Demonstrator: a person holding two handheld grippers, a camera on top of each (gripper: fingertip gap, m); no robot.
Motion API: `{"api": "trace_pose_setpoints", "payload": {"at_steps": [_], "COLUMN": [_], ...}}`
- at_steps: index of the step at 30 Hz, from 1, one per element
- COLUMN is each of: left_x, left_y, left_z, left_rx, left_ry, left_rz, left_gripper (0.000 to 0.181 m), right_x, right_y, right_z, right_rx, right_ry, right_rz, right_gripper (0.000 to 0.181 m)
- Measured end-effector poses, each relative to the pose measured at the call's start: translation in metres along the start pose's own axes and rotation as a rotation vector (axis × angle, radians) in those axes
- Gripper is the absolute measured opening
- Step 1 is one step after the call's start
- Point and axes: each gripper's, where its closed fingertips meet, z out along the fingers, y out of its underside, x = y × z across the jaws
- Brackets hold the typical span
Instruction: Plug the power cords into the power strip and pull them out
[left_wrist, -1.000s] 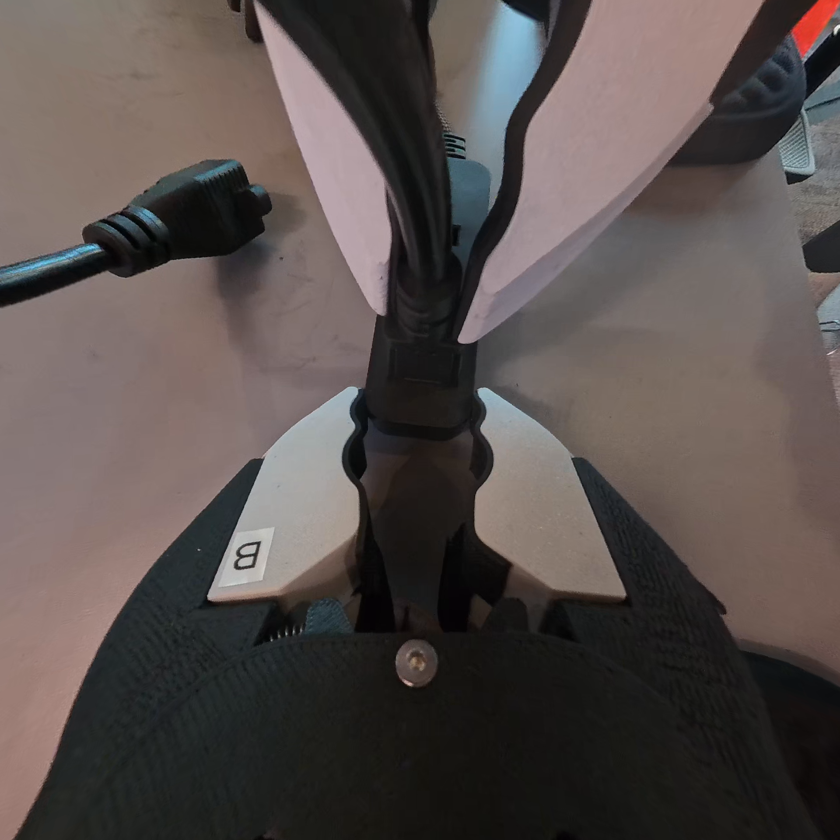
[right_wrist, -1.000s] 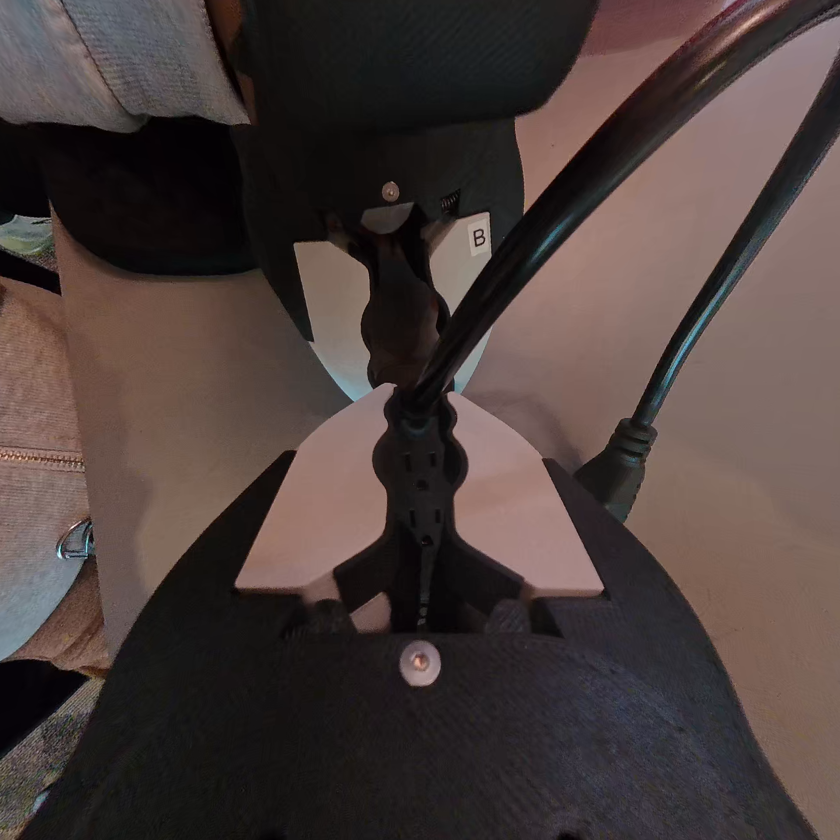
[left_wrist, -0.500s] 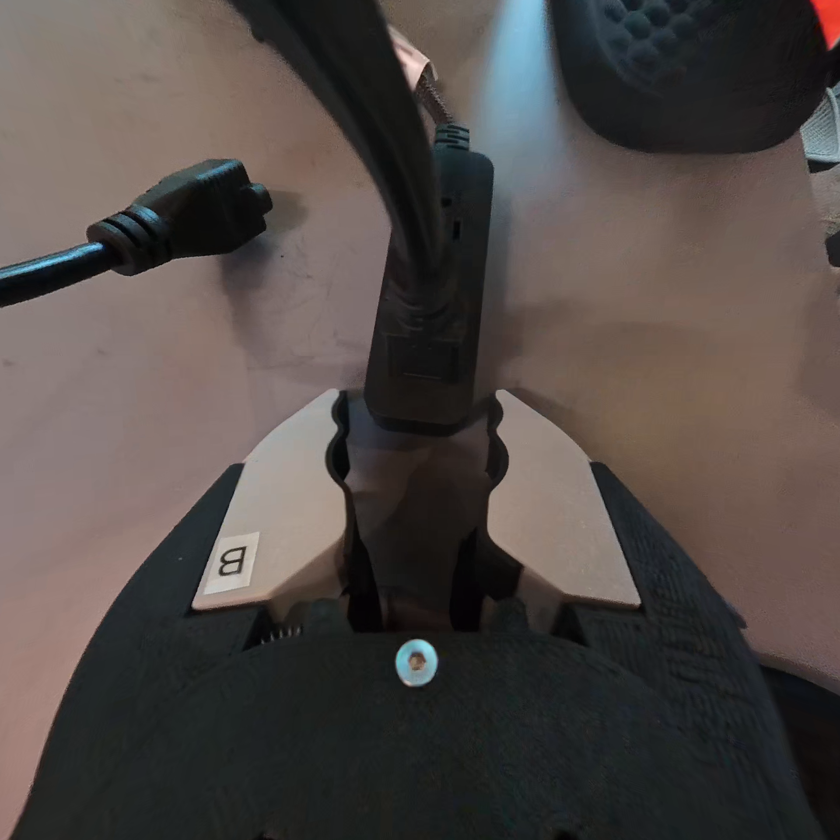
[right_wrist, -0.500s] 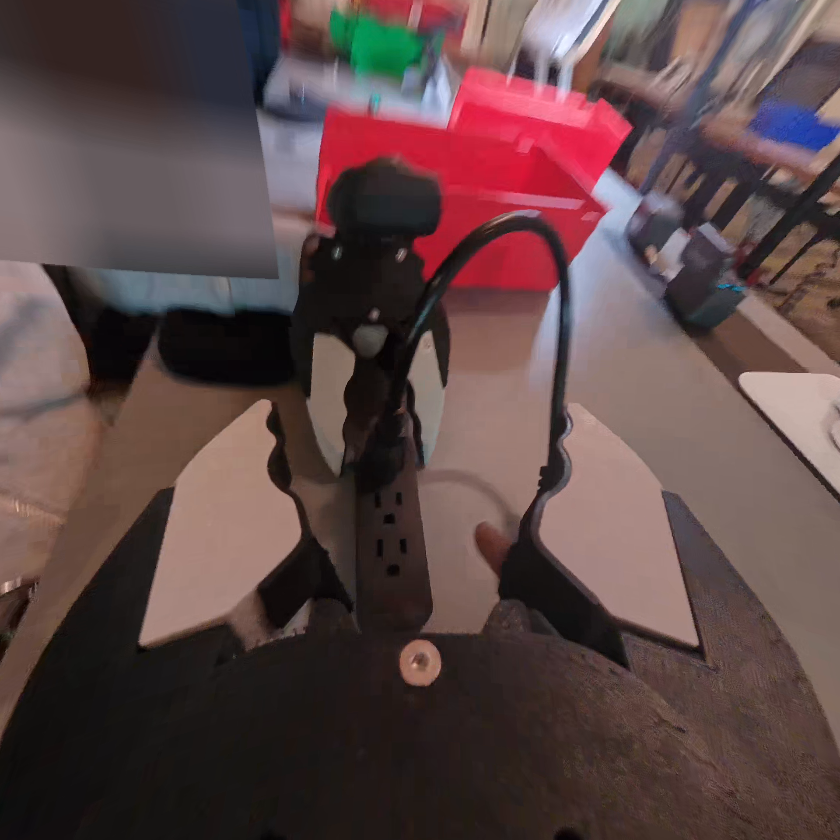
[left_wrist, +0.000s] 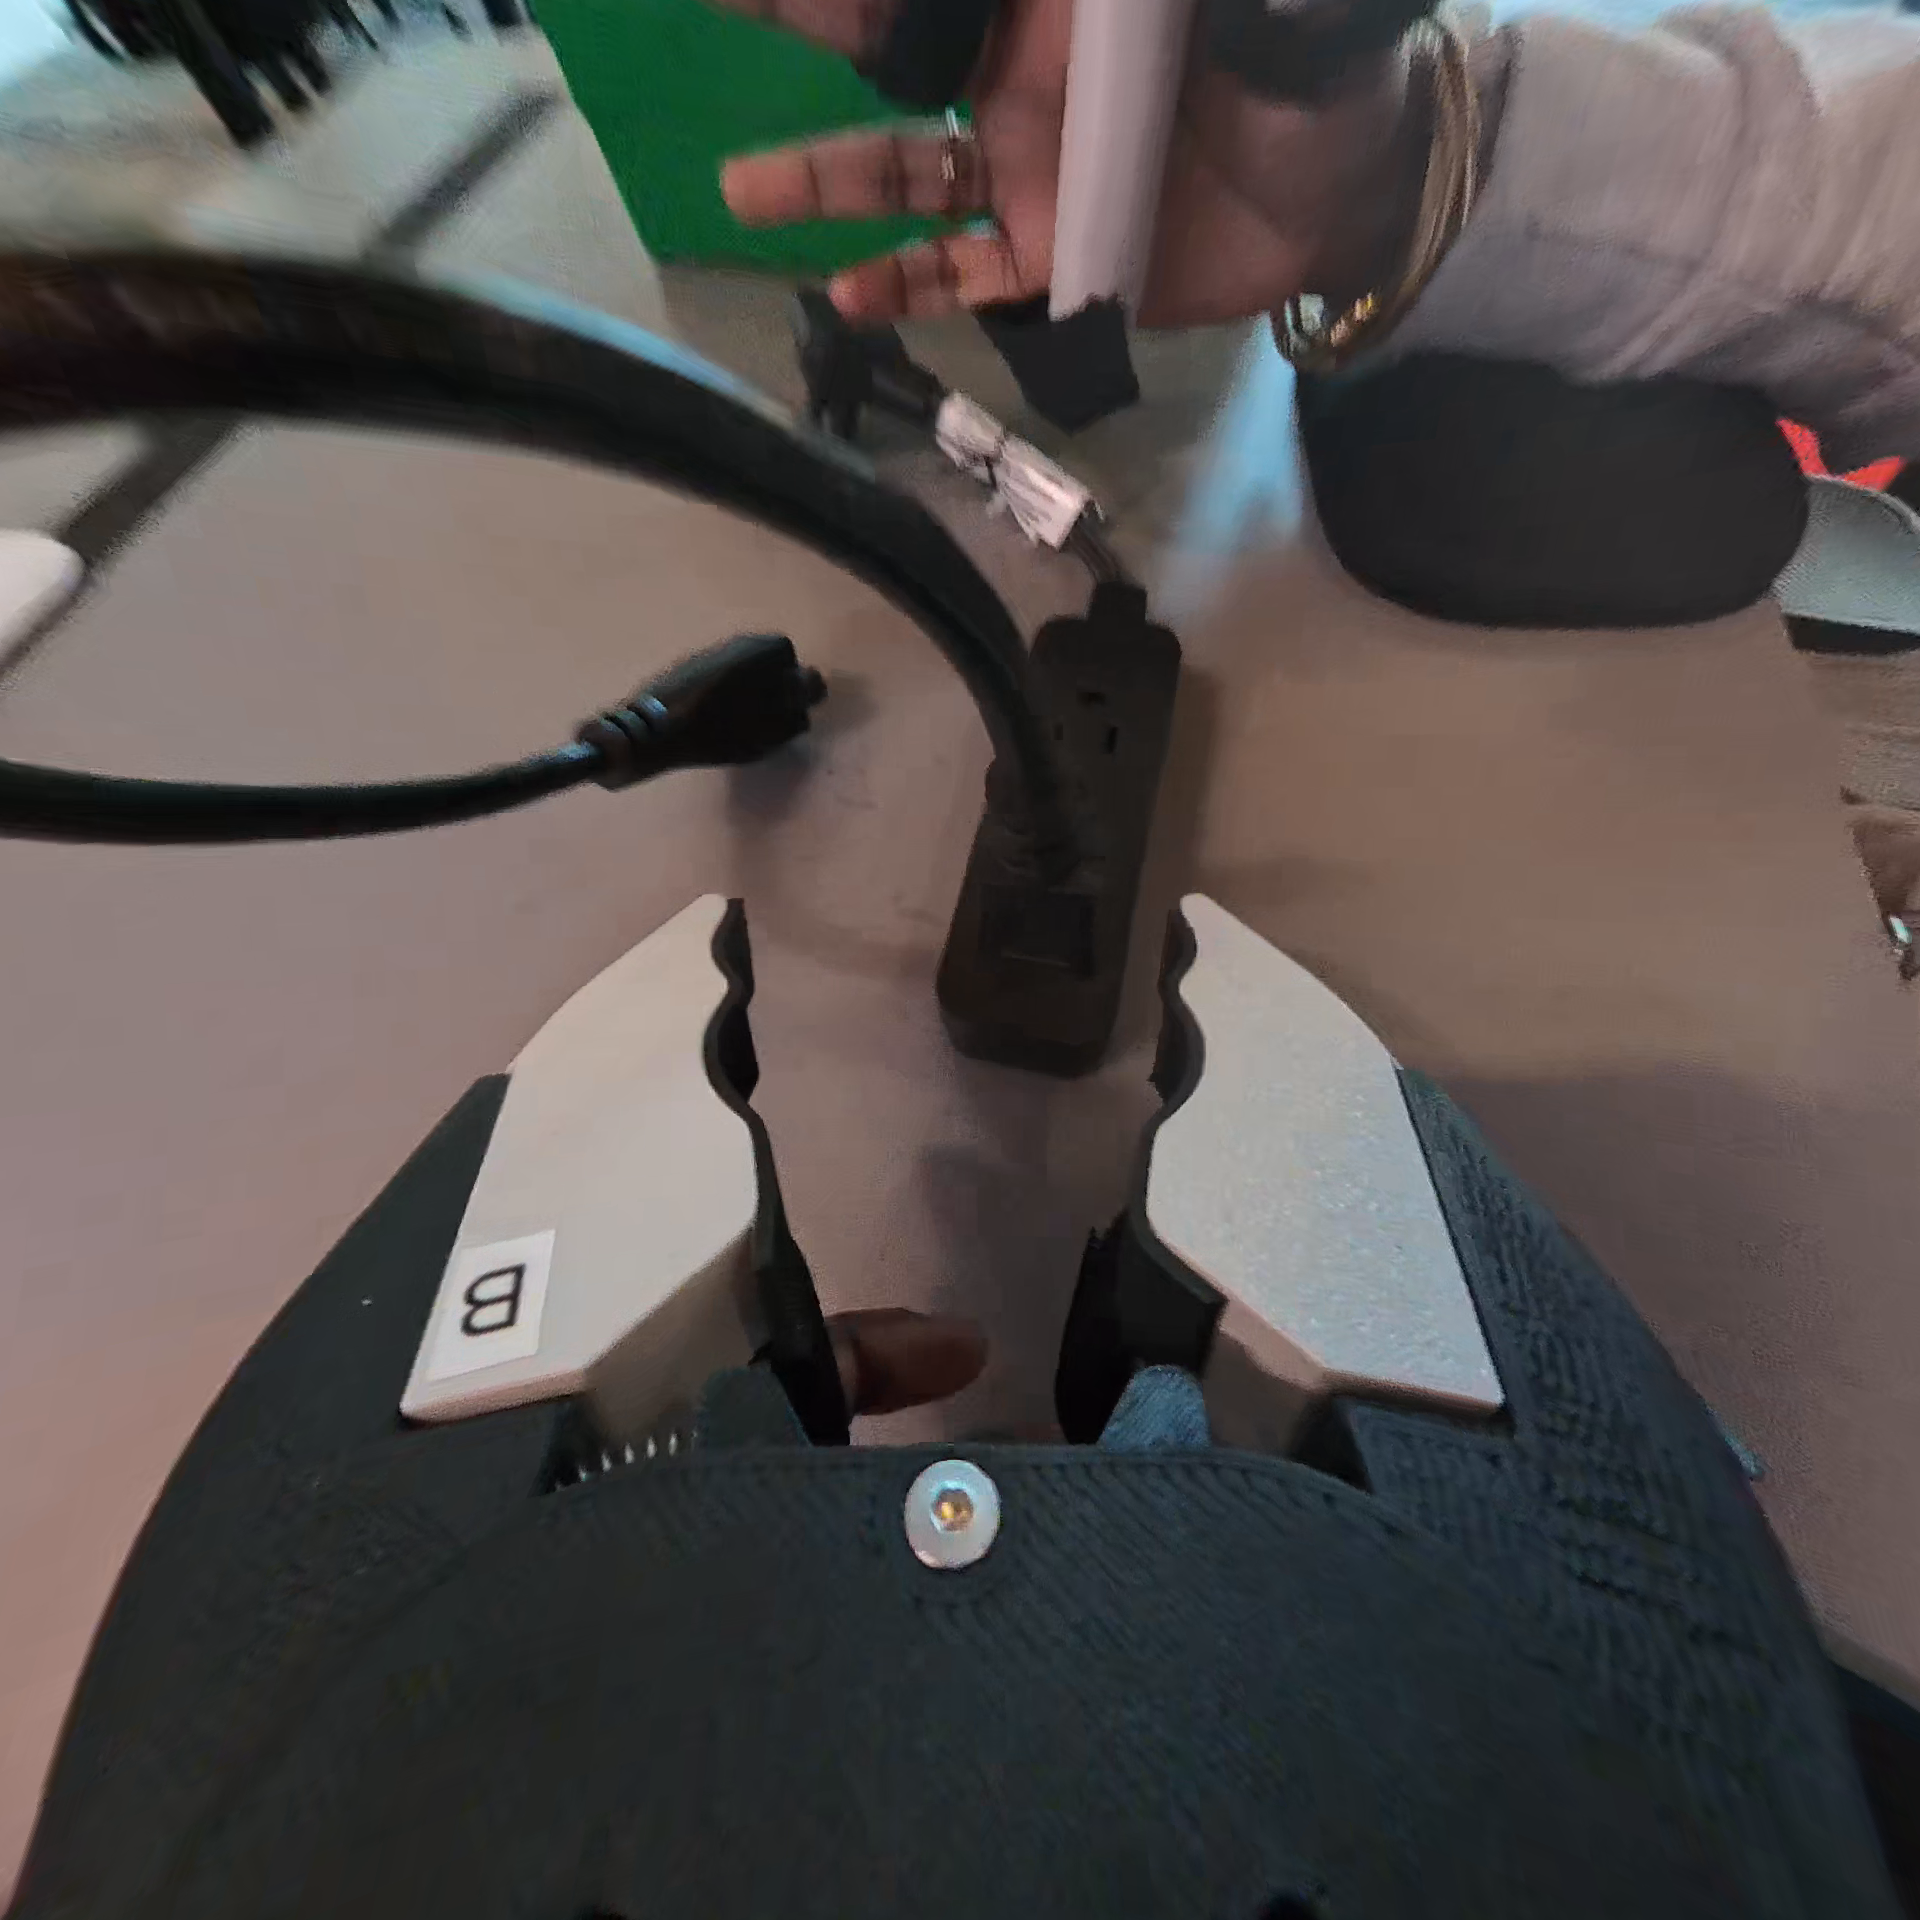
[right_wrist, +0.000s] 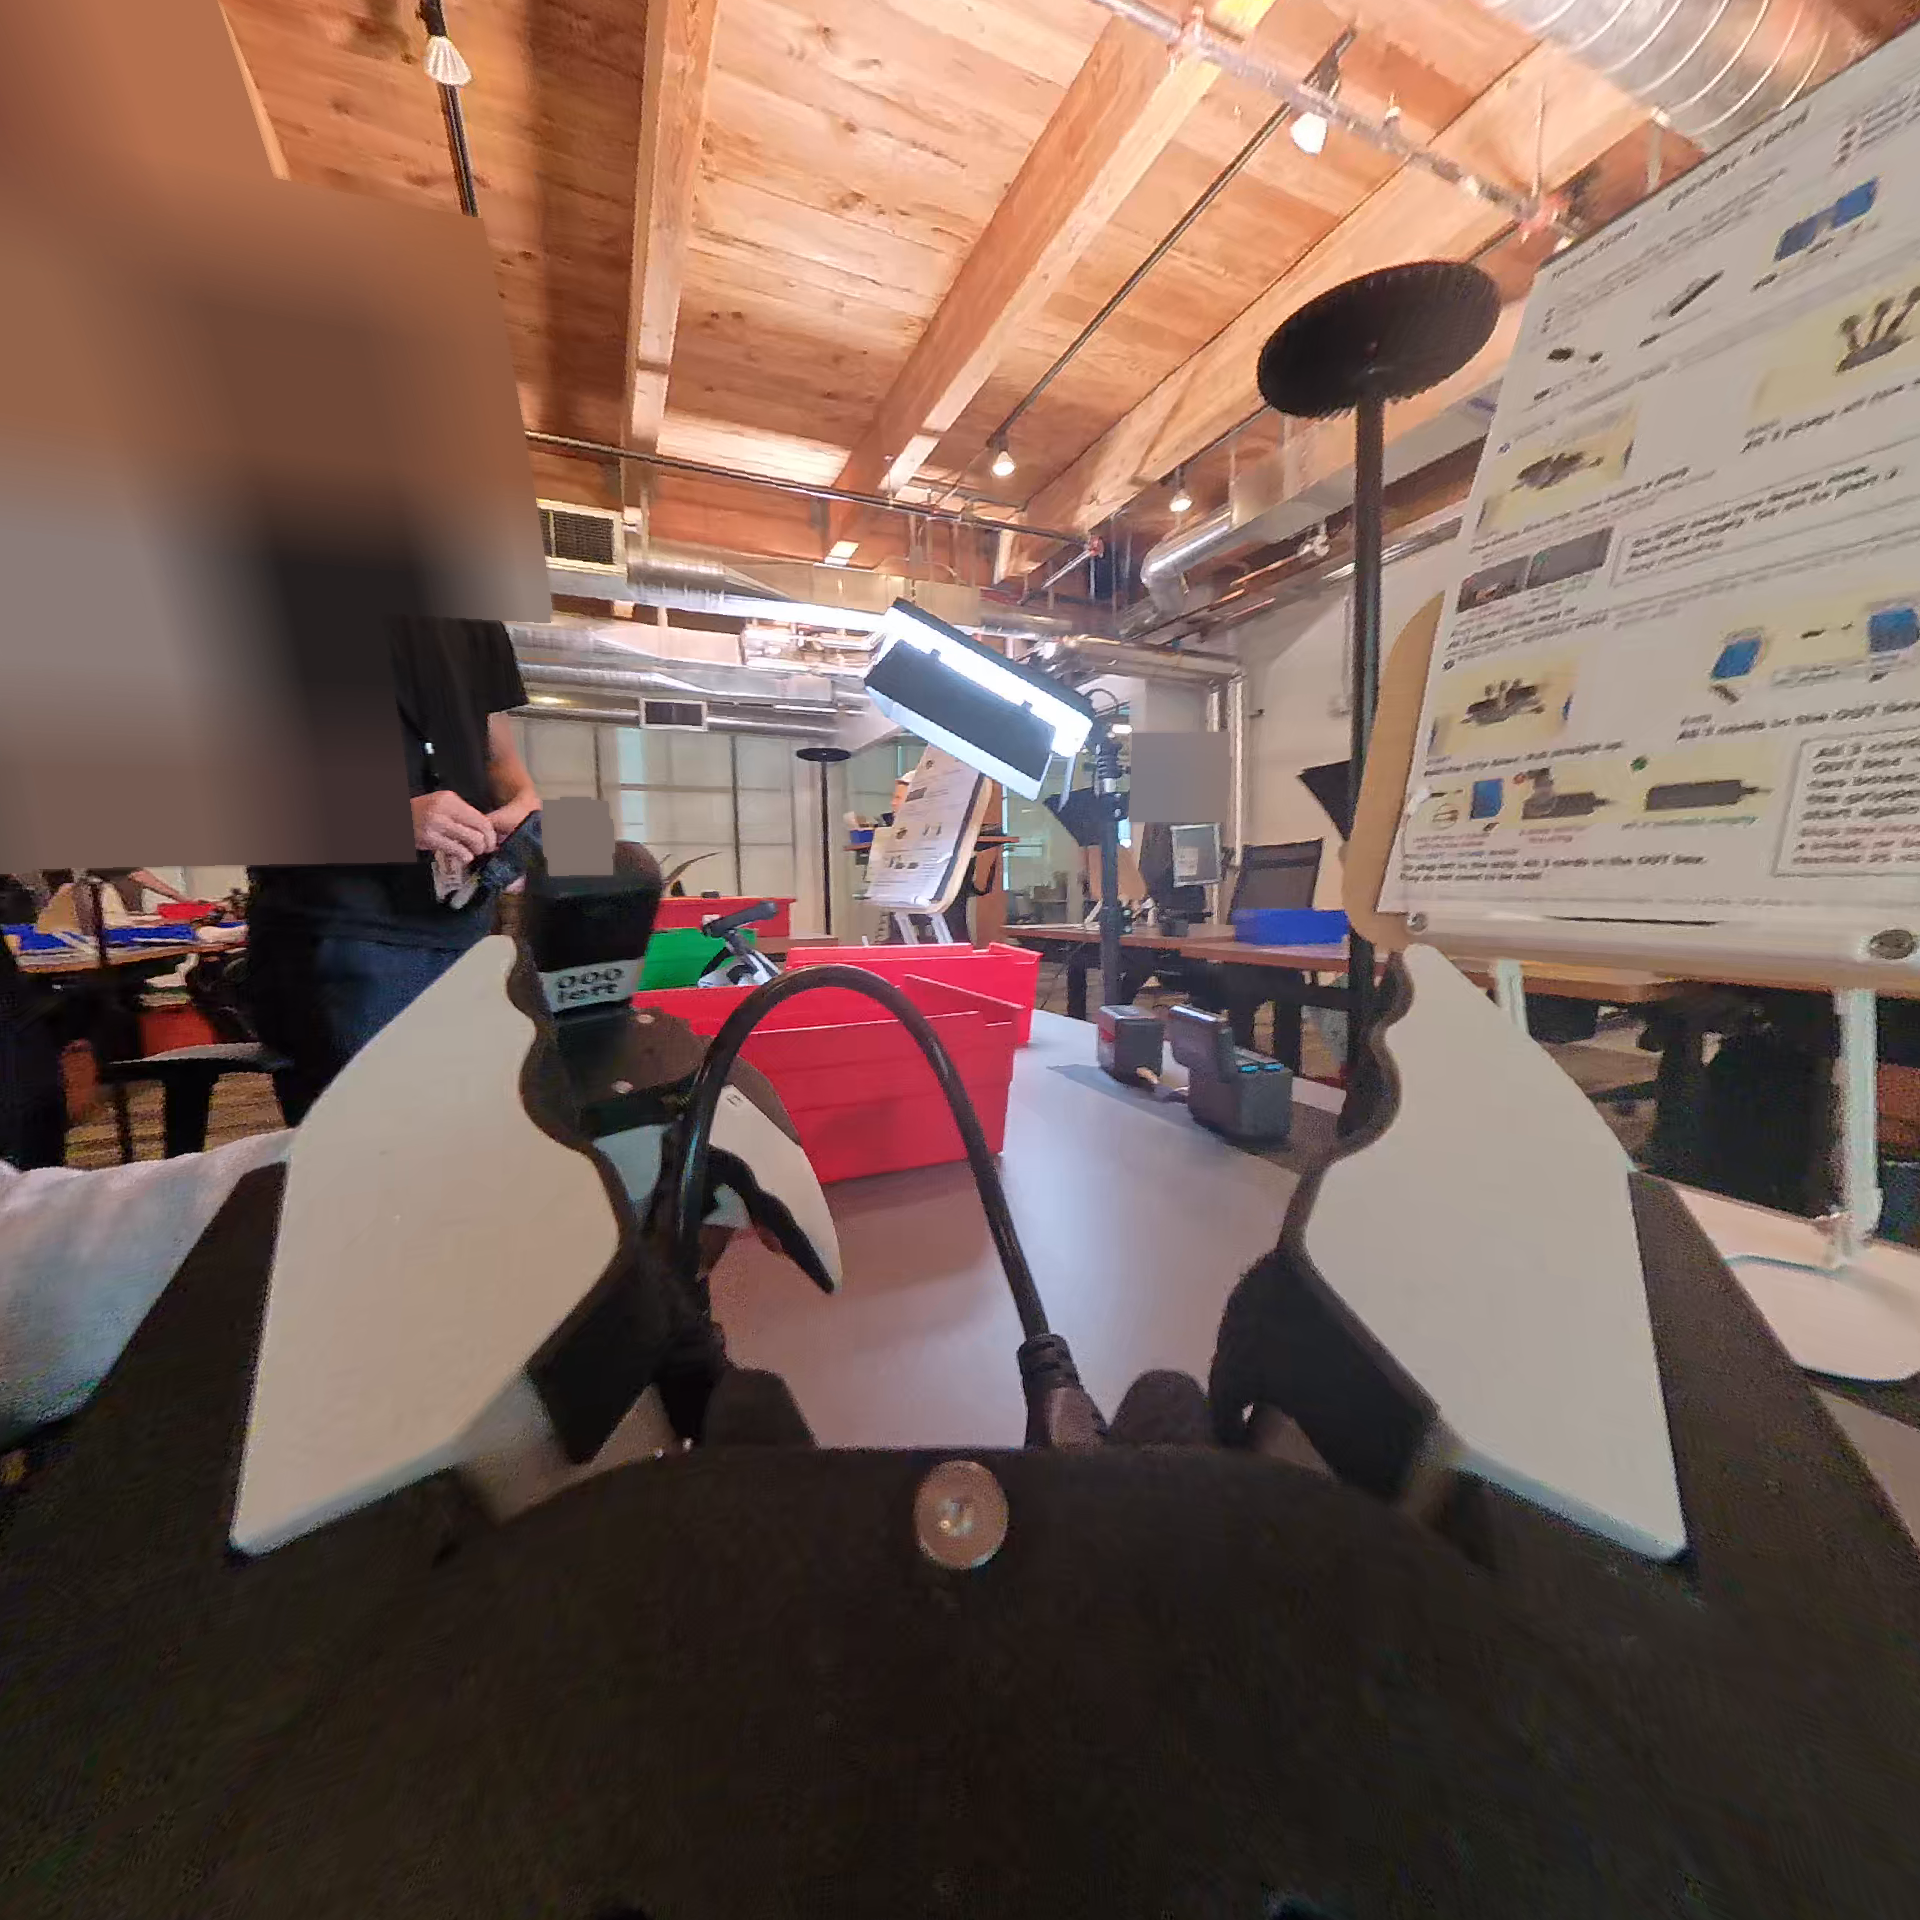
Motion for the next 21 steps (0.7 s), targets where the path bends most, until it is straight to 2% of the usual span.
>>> {"api": "trace_pose_setpoints", "payload": {"at_steps": [3, 5, 8, 10, 12, 16, 17, 18, 19, 21], "left_x": [-0.006, -0.003, 0.004, -0.006, -0.033, -0.079, -0.083, -0.082, -0.081, -0.086], "left_y": [-0.024, -0.041, -0.065, -0.064, -0.034, 0.077, 0.096, 0.108, 0.115, 0.134], "left_z": [-0.021, -0.049, -0.118, -0.178, -0.232, -0.305, -0.313, -0.311, -0.306, -0.308], "left_rx": [0.134, 0.249, 0.436, 0.486, 0.375, -0.13, -0.205, -0.24, -0.246, -0.325], "left_ry": [-0.116, -0.194, -0.341, -0.516, -0.702, -0.958, -0.971, -0.916, -0.85, -0.844], "left_rz": [0.083, 0.084, 0.071, 0.033, -0.085, -0.36, -0.424, -0.476, -0.518, -0.593], "left_gripper": [0.078, 0.079, 0.077, 0.067, 0.064, 0.064, 0.064, 0.064, 0.064, 0.062], "right_x": [0.006, 0.011, 0.014, 0.014, 0.012, 0.006, 0.005, 0.005, 0.005, 0.006], "right_y": [-0.002, -0.001, -0.001, 0.001, 0.004, 0.011, 0.012, 0.013, 0.014, 0.018], "right_z": [-0.001, -0.003, -0.004, -0.003, -0.002, 0.001, 0.002, 0.002, 0.002, 0.003], "right_rx": [0.021, 0.021, 0.024, 0.019, 0.007, -0.033, -0.037, -0.042, -0.047, -0.06], "right_ry": [0.028, 0.044, 0.057, 0.054, 0.046, 0.029, 0.026, 0.025, 0.025, 0.026], "right_rz": [0.021, 0.036, 0.037, 0.041, 0.042, 0.03, 0.023, 0.02, 0.019, 0.025], "right_gripper": [0.145, 0.145, 0.144, 0.144, 0.143, 0.142, 0.142, 0.141, 0.141, 0.141]}}
